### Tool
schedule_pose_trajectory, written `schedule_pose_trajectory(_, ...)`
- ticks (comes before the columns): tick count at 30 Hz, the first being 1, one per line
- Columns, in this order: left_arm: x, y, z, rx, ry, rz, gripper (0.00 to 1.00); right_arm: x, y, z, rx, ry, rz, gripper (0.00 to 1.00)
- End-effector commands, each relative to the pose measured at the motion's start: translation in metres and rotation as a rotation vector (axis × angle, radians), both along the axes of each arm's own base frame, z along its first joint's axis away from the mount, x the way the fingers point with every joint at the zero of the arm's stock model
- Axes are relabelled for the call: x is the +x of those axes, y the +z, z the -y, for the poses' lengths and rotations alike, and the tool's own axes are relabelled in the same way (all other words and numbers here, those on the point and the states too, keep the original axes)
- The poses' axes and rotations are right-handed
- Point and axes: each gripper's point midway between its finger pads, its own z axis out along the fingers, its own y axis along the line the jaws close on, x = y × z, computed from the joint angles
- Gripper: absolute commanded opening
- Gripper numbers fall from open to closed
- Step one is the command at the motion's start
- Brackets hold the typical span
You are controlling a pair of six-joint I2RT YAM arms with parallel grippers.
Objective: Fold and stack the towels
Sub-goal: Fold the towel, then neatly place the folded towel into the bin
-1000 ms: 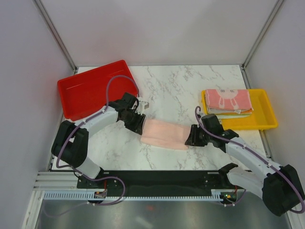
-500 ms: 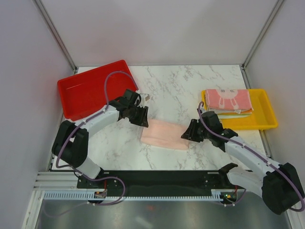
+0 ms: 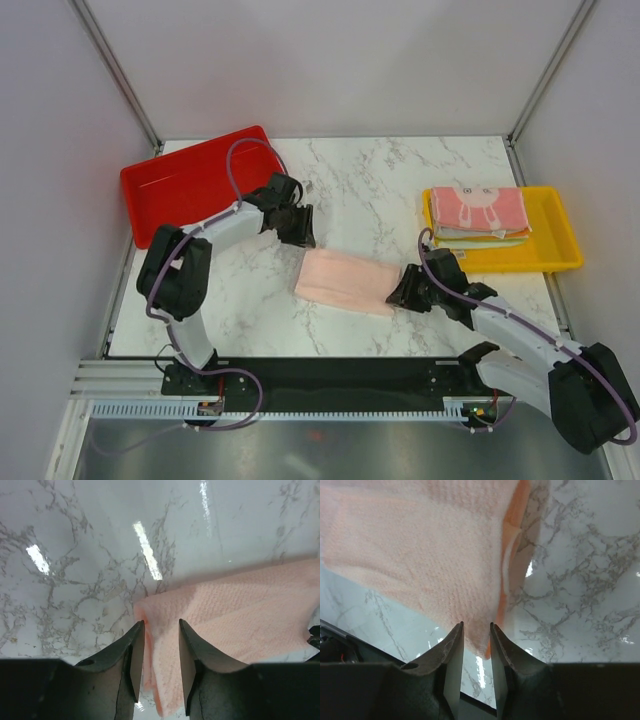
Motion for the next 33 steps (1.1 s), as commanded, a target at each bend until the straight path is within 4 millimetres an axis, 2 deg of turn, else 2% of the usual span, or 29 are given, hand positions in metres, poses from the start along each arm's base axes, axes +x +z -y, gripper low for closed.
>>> schedule_pose_trajectory(1, 0.007, 0.062, 0.015, -0.101, 0.001, 0.077, 0.41, 0.022, 0.048, -0.016, 0.082, 0.004, 0.107, 0.34)
schedule_pose_trajectory(2, 0.003, 0.071, 0.014, -0.109, 0.003, 0.083, 0.41, 0.023, 0.051, -0.017, 0.089, 0.001, 0.109, 0.34)
schedule_pose_trajectory(5, -0.028, 0.075, 0.005, -0.091, 0.011, 0.064, 0.42, 0.026, 0.054, -0.023, 0.123, -0.005, 0.106, 0.33)
schedule_pose_trajectory(7, -0.049, 0.072, 0.009, -0.098, 0.002, 0.043, 0.43, 0.023, 0.046, -0.025, 0.146, -0.025, 0.086, 0.33)
schedule_pose_trajectory(8, -0.063, 0.064, 0.008, -0.095, -0.003, 0.026, 0.43, 0.026, 0.046, -0.024, 0.155, -0.041, 0.094, 0.33)
schedule_pose_trajectory(10, -0.088, 0.054, 0.02, -0.104, -0.032, 0.002, 0.42, 0.021, 0.038, -0.021, 0.164, -0.074, 0.08, 0.33)
schedule_pose_trajectory(11, -0.099, 0.039, 0.019, -0.097, -0.035, -0.011, 0.42, 0.02, 0.037, -0.019, 0.162, -0.083, 0.084, 0.34)
schedule_pose_trajectory(13, -0.11, 0.03, 0.023, -0.112, -0.024, -0.016, 0.42, 0.02, 0.037, -0.013, 0.152, -0.115, 0.097, 0.34)
schedule_pose_trajectory(14, -0.116, 0.016, 0.017, -0.098, -0.012, -0.035, 0.42, 0.022, 0.04, -0.015, 0.164, -0.115, 0.107, 0.35)
schedule_pose_trajectory(17, -0.11, -0.005, 0.01, -0.045, 0.025, -0.036, 0.41, 0.019, 0.043, -0.025, 0.224, -0.085, 0.098, 0.35)
schedule_pose_trajectory(18, -0.11, -0.009, 0.008, -0.025, 0.033, -0.039, 0.41, 0.011, 0.028, -0.023, 0.218, -0.084, 0.062, 0.35)
schedule_pose_trajectory(20, -0.108, -0.018, 0.003, 0.005, 0.054, -0.045, 0.41, 0.005, 0.014, -0.024, 0.239, -0.091, 0.039, 0.35)
schedule_pose_trajectory(21, -0.108, -0.019, 0.003, 0.008, 0.059, -0.045, 0.41, -0.006, -0.004, -0.018, 0.221, -0.099, 0.003, 0.34)
schedule_pose_trajectory(23, -0.108, -0.022, -0.001, 0.018, 0.085, -0.047, 0.41, -0.008, -0.015, -0.011, 0.18, -0.106, 0.004, 0.34)
schedule_pose_trajectory(24, -0.109, -0.021, -0.002, 0.017, 0.093, -0.049, 0.41, -0.005, -0.013, -0.01, 0.164, -0.1, 0.016, 0.34)
schedule_pose_trajectory(26, -0.11, -0.013, -0.005, 0.012, 0.144, -0.053, 0.41, -0.005, -0.014, -0.003, 0.104, -0.106, 0.006, 0.34)
schedule_pose_trajectory(27, -0.111, -0.009, -0.005, -0.001, 0.17, -0.062, 0.41, 0.005, 0.004, -0.005, 0.102, -0.092, 0.062, 0.35)
schedule_pose_trajectory(28, -0.111, -0.003, -0.006, -0.004, 0.178, -0.061, 0.41, 0.003, 0.007, -0.001, 0.075, -0.094, 0.052, 0.36)
schedule_pose_trajectory(29, -0.103, 0.017, 0.0, -0.042, 0.18, -0.021, 0.41, 0.007, 0.013, 0.004, 0.054, -0.108, 0.074, 0.38)
schedule_pose_trajectory(30, -0.099, 0.028, 0.002, -0.059, 0.181, 0.004, 0.42, 0.015, 0.033, 0.004, 0.061, -0.118, 0.127, 0.44)
schedule_pose_trajectory(32, -0.082, 0.057, 0.009, -0.089, 0.182, 0.064, 0.44, 0.018, 0.038, 0.012, 0.036, -0.156, 0.141, 0.5)
schedule_pose_trajectory(33, -0.073, 0.064, 0.008, -0.092, 0.181, 0.085, 0.45, 0.019, 0.041, 0.013, 0.035, -0.165, 0.156, 0.57)
